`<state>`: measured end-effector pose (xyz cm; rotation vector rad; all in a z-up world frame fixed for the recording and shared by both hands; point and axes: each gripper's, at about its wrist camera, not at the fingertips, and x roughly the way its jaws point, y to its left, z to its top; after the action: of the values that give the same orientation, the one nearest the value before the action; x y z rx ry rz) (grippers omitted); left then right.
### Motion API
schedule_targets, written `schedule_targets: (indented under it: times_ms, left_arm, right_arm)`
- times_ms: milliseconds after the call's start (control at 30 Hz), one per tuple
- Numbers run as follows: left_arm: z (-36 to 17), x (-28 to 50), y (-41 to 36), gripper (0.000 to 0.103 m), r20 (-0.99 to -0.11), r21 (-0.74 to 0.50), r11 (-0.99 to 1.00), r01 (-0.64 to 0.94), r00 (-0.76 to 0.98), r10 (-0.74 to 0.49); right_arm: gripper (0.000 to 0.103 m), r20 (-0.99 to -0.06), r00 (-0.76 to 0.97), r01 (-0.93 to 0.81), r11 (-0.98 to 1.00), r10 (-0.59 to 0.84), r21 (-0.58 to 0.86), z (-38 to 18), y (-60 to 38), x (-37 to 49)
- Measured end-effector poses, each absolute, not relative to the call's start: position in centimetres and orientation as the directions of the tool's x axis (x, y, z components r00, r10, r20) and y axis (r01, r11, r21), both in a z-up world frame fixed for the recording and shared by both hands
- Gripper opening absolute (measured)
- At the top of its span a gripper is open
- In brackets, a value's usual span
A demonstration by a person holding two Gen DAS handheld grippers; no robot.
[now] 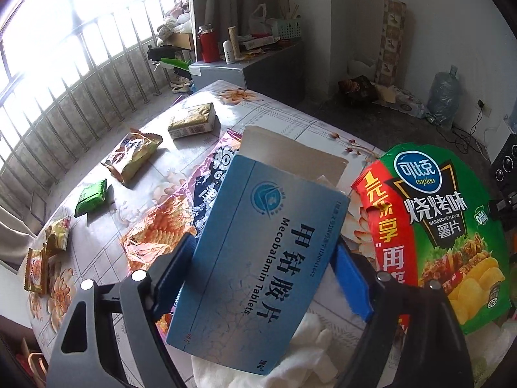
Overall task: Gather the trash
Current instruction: 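Carry the chip bag and tablets box over to the blue wastebasket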
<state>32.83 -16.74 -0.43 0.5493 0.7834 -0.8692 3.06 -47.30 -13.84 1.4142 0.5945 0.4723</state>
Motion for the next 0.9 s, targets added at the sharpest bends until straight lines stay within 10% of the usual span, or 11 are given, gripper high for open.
schedule_targets:
  times_ms: [900]
  left_arm:
    - [1.8, 23.2, -18.6, 0.079, -0.694, 0.201, 0.728, 0.656, 0.620, -0.367]
  right_arm:
    - [0.000, -0.047, 0.803, 0.017, 0.057, 0.593, 0.998, -15.0, -49.0, 0.7]
